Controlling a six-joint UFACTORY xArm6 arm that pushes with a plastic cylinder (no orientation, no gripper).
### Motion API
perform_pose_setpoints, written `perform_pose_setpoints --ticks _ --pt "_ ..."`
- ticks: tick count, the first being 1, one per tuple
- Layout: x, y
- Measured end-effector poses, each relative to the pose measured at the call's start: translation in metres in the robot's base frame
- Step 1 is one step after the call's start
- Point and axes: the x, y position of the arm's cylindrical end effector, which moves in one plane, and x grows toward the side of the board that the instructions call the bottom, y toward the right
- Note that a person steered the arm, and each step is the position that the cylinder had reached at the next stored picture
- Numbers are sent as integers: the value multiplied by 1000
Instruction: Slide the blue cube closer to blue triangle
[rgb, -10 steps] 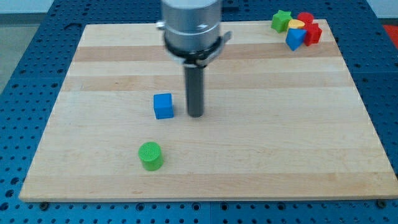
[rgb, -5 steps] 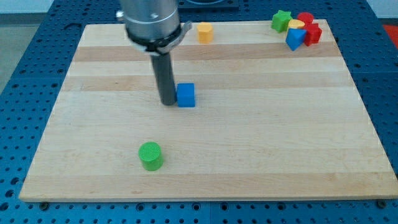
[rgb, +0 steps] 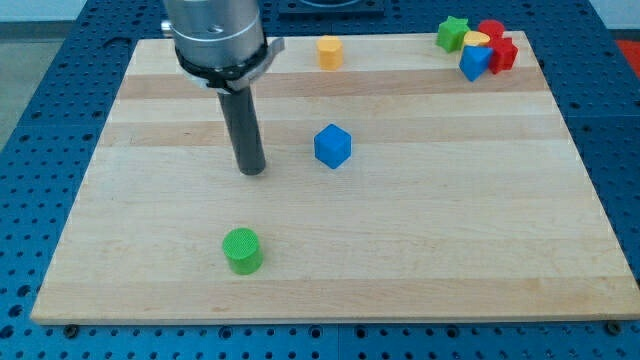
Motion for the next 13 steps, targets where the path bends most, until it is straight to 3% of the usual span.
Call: perform_pose_setpoints --ticks 3,4,6,7,9,11,13 --pt "-75 160" --pt "-77 186" --pt "-52 168" --pt "-45 205" --pt "-77 285" --pt "-33 283" --pt "-50 302"
